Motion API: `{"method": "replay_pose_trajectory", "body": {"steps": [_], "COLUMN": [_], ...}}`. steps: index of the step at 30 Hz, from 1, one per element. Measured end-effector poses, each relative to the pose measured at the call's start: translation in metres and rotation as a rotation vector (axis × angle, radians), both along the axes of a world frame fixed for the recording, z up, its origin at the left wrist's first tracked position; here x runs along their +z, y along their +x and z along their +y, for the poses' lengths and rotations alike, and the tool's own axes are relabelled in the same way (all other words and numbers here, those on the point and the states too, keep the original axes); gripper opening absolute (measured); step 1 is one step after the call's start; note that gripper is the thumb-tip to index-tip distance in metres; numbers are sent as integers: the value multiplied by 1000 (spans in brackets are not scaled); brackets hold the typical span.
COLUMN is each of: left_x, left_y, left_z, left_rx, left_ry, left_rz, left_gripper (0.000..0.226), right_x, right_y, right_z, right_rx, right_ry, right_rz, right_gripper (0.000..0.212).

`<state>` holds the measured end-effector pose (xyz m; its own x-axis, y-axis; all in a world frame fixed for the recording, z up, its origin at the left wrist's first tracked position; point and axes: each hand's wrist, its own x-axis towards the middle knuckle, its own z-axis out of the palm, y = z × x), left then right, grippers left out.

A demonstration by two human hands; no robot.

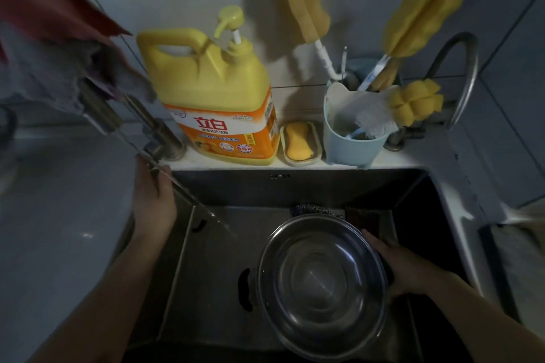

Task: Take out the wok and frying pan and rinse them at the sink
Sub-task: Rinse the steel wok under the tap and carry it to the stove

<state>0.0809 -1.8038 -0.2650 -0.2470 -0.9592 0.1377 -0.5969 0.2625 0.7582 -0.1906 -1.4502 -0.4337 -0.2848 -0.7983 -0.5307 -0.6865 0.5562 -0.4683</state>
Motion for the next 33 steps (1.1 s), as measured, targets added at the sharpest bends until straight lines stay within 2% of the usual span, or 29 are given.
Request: {"method": "replay_pose_trajectory", "body": {"steps": [5, 9, 12, 14, 16, 17, 19, 20, 21, 25, 33], "left_x": [7, 6, -16, -53, -93, -111, -143, -151, -160, -171, -162], "left_y": [-23, -17, 1, 14, 26, 31, 39, 39, 39, 32, 26], "left_z": [6, 9, 28, 53, 78, 87, 95, 97, 96, 95, 102], "left_rx": [31, -69, -151, -324, -540, -673, -898, -919, -925, -1020, -1124], "left_ry": [7, -11, -24, 156, 456, 519, 446, 389, 362, 206, 162], "left_rz": [-8, 20, -31, -198, -385, -516, -822, -881, -895, -750, -489], "left_gripper": [32, 39, 72, 94, 108, 120, 139, 140, 138, 133, 129], "right_x": [3, -1, 0, 1, 0, -1, -3, -4, -5, -8, -9], "right_y": [2, 4, 4, 6, 8, 9, 11, 11, 12, 12, 15], "right_z": [0, 1, 2, 2, 2, 3, 5, 6, 7, 8, 9], "right_rx": [6, 16, 22, 31, 31, 28, 12, 1, -4, 12, 31], "right_ry": [9, 20, 28, 43, 52, 51, 55, 57, 51, 45, 60], "right_rz": [-7, 15, 14, 4, 18, 22, 18, 13, 8, 10, 42], "right_gripper": [154, 155, 156, 160, 162, 162, 164, 165, 165, 165, 170]}}
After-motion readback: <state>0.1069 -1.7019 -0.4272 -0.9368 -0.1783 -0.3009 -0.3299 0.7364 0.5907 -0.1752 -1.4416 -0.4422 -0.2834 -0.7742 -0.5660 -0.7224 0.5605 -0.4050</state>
